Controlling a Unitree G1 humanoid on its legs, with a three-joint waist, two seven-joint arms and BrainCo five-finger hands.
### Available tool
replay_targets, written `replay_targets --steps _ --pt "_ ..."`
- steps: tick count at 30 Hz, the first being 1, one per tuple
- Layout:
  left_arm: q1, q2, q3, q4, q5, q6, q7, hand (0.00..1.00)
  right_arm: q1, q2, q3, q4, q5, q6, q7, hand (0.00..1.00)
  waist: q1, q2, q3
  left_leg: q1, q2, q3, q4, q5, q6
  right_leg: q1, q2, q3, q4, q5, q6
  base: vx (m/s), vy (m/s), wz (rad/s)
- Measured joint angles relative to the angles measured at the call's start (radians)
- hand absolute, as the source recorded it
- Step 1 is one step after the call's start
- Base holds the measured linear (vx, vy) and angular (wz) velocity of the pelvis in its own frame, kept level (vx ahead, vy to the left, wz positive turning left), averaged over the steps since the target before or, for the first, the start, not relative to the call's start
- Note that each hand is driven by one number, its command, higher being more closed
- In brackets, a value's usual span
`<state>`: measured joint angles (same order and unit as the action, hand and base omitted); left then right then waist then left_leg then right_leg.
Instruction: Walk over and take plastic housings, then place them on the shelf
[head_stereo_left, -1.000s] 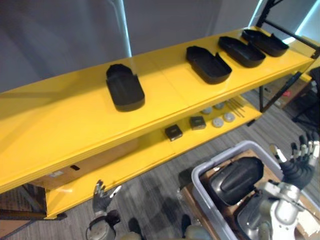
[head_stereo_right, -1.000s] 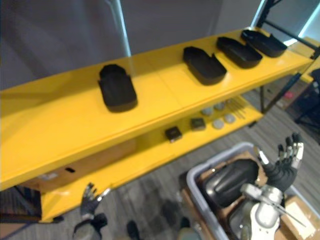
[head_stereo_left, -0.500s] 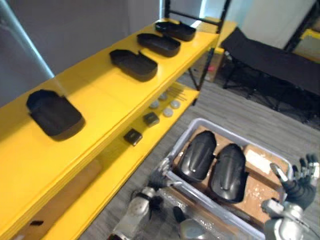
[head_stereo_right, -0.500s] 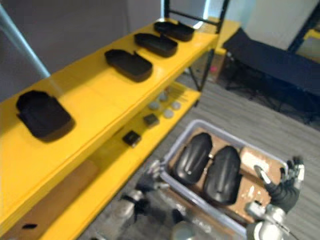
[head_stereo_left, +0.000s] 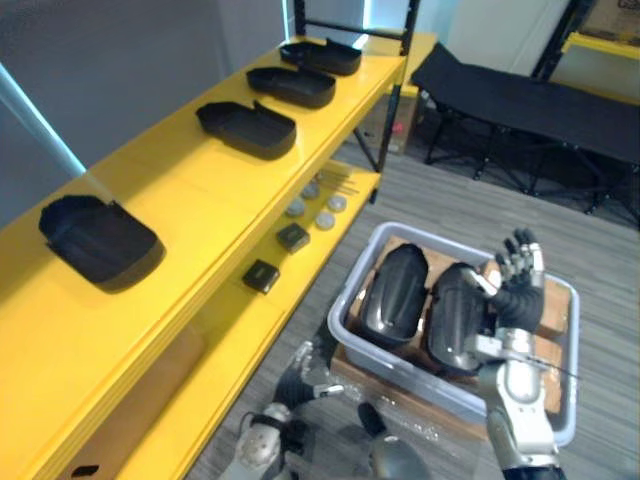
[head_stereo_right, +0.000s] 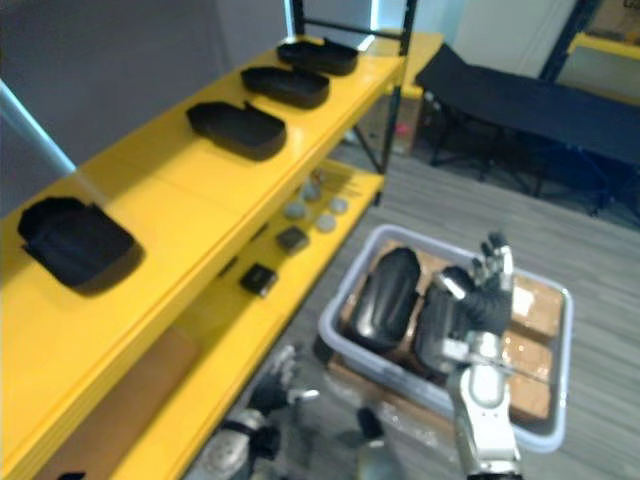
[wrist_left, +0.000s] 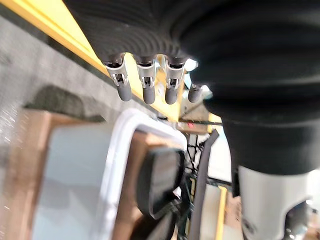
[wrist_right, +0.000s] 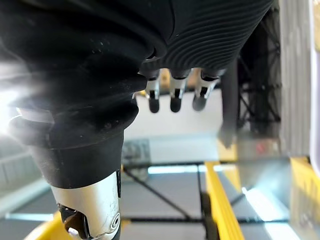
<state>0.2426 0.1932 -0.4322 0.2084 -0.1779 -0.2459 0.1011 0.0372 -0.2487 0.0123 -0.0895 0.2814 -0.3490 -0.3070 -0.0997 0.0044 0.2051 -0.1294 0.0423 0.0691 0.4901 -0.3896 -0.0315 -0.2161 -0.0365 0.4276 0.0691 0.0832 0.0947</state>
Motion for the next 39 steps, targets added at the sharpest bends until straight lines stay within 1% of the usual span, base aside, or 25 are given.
replay_targets --steps 3,4,7,9,10,11,13,14,15,16,17,19,20,22,24,25,26,27,28,29,31,33,35,37,39 --pt "-0.028 -0.008 -0.005 0.000 0.000 -0.053 0.015 0.00 -0.024 -0.010 -0.006 0.021 0.000 0.001 -0.022 0.00 0.003 0.003 0.016 -0.015 -0.015 -0.009 0.001 0.003 0.003 -0.010 -0.016 -0.018 -0.008 0.018 0.014 0.04 0.045 0.09" --pt "-0.057 -0.018 -0.012 0.000 0.000 -0.070 0.028 0.00 -0.044 -0.011 -0.008 0.043 0.000 0.002 -0.027 0.00 0.005 0.010 0.022 -0.020 -0.016 -0.015 0.002 0.003 0.003 -0.010 -0.018 -0.020 -0.024 0.028 0.030 0.09 0.029 0.10" --pt "-0.121 -0.036 -0.023 -0.002 -0.001 -0.088 0.035 0.00 -0.046 -0.001 -0.007 0.067 0.000 0.008 -0.065 0.00 0.004 0.013 0.044 -0.031 -0.010 -0.038 0.019 -0.002 -0.003 -0.010 -0.013 -0.046 -0.022 0.038 0.043 0.09 0.006 0.14" --pt "-0.155 -0.050 -0.024 -0.027 0.001 -0.094 0.035 0.00 -0.035 0.034 -0.005 0.067 0.003 0.011 -0.092 0.00 0.008 0.016 0.086 -0.030 0.012 -0.052 0.075 -0.023 -0.012 -0.010 0.015 -0.048 0.020 0.042 0.050 0.01 0.012 -0.19" --pt "-0.168 -0.060 -0.027 -0.051 0.003 -0.093 0.034 0.00 -0.008 0.068 -0.005 0.061 0.015 0.009 -0.109 0.00 0.009 0.021 0.113 -0.026 0.030 -0.062 0.124 -0.046 -0.009 -0.012 0.048 -0.047 0.062 0.042 0.050 -0.05 0.027 -0.58" --pt "-0.169 -0.069 -0.032 -0.070 0.002 -0.092 0.034 0.00 0.053 0.109 -0.005 0.055 0.025 0.004 -0.111 0.00 0.011 0.022 0.117 -0.023 0.048 -0.049 0.157 -0.072 -0.002 -0.029 0.080 -0.045 0.108 0.042 0.050 -0.06 0.032 -0.71" --pt "-0.169 -0.075 -0.032 -0.083 0.000 -0.079 0.033 0.00 0.157 0.151 -0.005 0.027 0.025 0.002 -0.100 0.00 0.029 0.008 0.130 0.019 0.060 0.013 0.167 -0.098 0.013 -0.033 0.096 -0.072 0.150 0.043 0.049 -0.10 0.064 -1.08" --pt "-0.159 -0.076 -0.017 -0.091 0.001 -0.071 0.039 0.00 0.243 0.161 -0.003 -0.019 0.024 -0.001 -0.062 0.00 0.036 -0.003 0.137 0.051 0.072 0.081 0.160 -0.110 0.034 -0.028 0.088 -0.149 0.136 0.089 0.023 -0.18 0.083 -1.36" --pt "-0.149 -0.078 -0.007 -0.095 0.002 -0.066 0.047 0.00 0.263 0.159 -0.003 -0.027 0.024 -0.004 -0.041 0.00 0.037 0.003 0.140 0.059 0.080 0.110 0.151 -0.106 0.046 -0.023 0.088 -0.175 0.103 0.127 0.009 -0.25 0.102 -1.48" --pt "-0.134 -0.072 0.020 -0.096 0.004 -0.052 0.053 0.00 0.283 0.157 -0.007 -0.036 0.028 -0.009 -0.013 0.00 0.028 0.001 0.144 0.062 0.087 0.161 0.137 -0.090 0.067 -0.033 0.078 -0.257 0.111 0.138 -0.020 -0.18 0.068 -0.95" --pt "-0.131 -0.072 0.031 -0.095 0.002 -0.042 0.054 0.00 0.290 0.154 -0.012 -0.040 0.033 -0.012 -0.001 0.00 0.027 -0.002 0.144 0.061 0.088 0.181 0.132 -0.082 0.075 -0.042 0.069 -0.304 0.159 0.102 -0.035 -0.22 0.084 -1.07" --pt "-0.085 -0.070 0.084 -0.102 -0.012 -0.032 0.052 0.00 0.269 0.145 -0.006 -0.050 0.070 -0.033 0.031 0.00 0.038 0.001 0.146 0.060 0.094 0.250 0.075 -0.028 0.087 -0.067 0.028 -0.411 0.351 -0.056 -0.062 -0.21 0.064 -0.85" --pt "-0.072 -0.068 0.099 -0.108 -0.015 -0.028 0.051 0.00 0.258 0.145 -0.004 -0.050 0.073 -0.037 0.032 0.00 0.039 0.004 0.147 0.057 0.098 0.261 0.060 -0.012 0.088 -0.062 0.016 -0.429 0.388 -0.087 -0.068 -0.20 0.012 -0.68" --pt "-0.024 -0.042 0.143 -0.132 -0.022 -0.003 0.050 0.00 0.216 0.146 0.002 -0.050 0.070 -0.038 0.018 0.00 0.060 0.003 0.147 0.037 0.103 0.299 -0.001 0.047 0.082 -0.033 -0.040 -0.474 0.482 -0.183 -0.072 -0.18 -0.068 -0.52" --pt "0.006 -0.043 0.186 -0.135 -0.049 0.004 0.048 0.00 0.191 0.145 0.001 -0.048 0.050 -0.023 -0.016 0.00 0.076 -0.001 0.148 0.020 0.108 0.317 -0.025 0.072 0.067 0.009 -0.093 -0.514 0.491 -0.221 -0.074 -0.14 -0.167 -0.42" --pt "0.030 -0.043 0.214 -0.143 -0.061 0.007 0.048 0.00 0.170 0.145 0.001 -0.036 0.042 -0.008 -0.039 0.00 0.089 -0.008 0.151 0.006 0.110 0.328 -0.026 0.076 0.061 0.030 -0.115 -0.521 0.455 -0.230 -0.070 -0.13 -0.201 -0.37" --pt "0.036 -0.042 0.227 -0.148 -0.062 0.007 0.048 0.00 0.157 0.145 0.000 -0.024 0.039 0.001 -0.049 0.00 0.086 -0.013 0.151 -0.008 0.109 0.324 -0.023 0.081 0.050 0.033 -0.113 -0.531 0.420 -0.231 -0.045 -0.10 -0.164 -0.25" --pt "0.048 -0.039 0.237 -0.149 -0.063 0.008 0.048 0.00 0.146 0.140 -0.008 -0.006 0.039 0.011 -0.067 0.00 0.088 -0.013 0.151 -0.032 0.096 0.302 -0.023 0.090 0.034 0.032 -0.107 -0.548 0.379 -0.229 -0.031 -0.10 -0.147 -0.24" --pt "0.055 -0.047 0.235 -0.157 -0.093 0.005 0.047 0.00 0.141 0.136 -0.022 0.020 0.036 0.028 -0.094 0.00 0.094 -0.008 0.149 -0.074 0.074 0.219 -0.042 0.114 0.027 0.044 -0.084 -0.546 0.284 -0.219 -0.014 -0.08 -0.136 -0.30" --pt "0.059 -0.044 0.235 -0.156 -0.099 0.004 0.044 0.00 0.145 0.138 -0.035 0.031 0.028 0.035 -0.113 0.00 0.093 -0.009 0.152 -0.085 0.075 0.214 -0.052 0.125 0.022 0.062 -0.075 -0.551 0.215 -0.212 -0.005 -0.08 -0.165 -0.29" --pt "0.052 -0.058 0.224 -0.154 -0.099 -0.013 0.038 0.00 0.159 0.135 -0.087 0.048 0.019 0.045 -0.145 0.00 0.081 0.000 0.159 -0.089 0.082 0.202 -0.081 0.157 0.015 0.081 -0.047 -0.560 0.127 -0.157 -0.015 -0.06 -0.132 -0.13" --pt "0.038 -0.064 0.223 -0.157 -0.098 -0.026 0.034 0.00 0.169 0.128 -0.132 0.058 0.018 0.052 -0.162 0.00 0.079 0.003 0.165 -0.089 0.087 0.201 -0.083 0.166 0.013 0.080 -0.036 -0.555 0.112 -0.147 -0.022 -0.07 -0.055 -0.14" --pt "0.000 -0.073 0.223 -0.156 -0.121 -0.045 0.035 0.00 0.154 0.103 -0.186 0.063 0.018 0.073 -0.175 0.00 0.065 0.008 0.189 -0.088 0.087 0.202 -0.088 0.176 0.015 0.075 -0.033 -0.540 0.101 -0.137 -0.024 -0.06 -0.008 -0.13" --pt "-0.026 -0.075 0.221 -0.141 -0.136 -0.045 0.041 0.00 0.123 0.083 -0.193 0.072 0.017 0.082 -0.169 0.00 0.055 0.010 0.196 -0.087 0.082 0.207 -0.104 0.187 0.019 0.073 -0.032 -0.530 0.074 -0.117 -0.023 -0.04 0.017 -0.22" --pt "-0.061 -0.077 0.211 -0.114 -0.120 -0.043 0.059 0.00 0.072 0.065 -0.200 0.103 0.006 0.087 -0.160 0.00 0.056 0.010 0.212 -0.079 0.069 0.203 -0.130 0.204 0.025 0.075 -0.037 -0.517 0.058 -0.098 -0.019 -0.02 0.021 -0.18"
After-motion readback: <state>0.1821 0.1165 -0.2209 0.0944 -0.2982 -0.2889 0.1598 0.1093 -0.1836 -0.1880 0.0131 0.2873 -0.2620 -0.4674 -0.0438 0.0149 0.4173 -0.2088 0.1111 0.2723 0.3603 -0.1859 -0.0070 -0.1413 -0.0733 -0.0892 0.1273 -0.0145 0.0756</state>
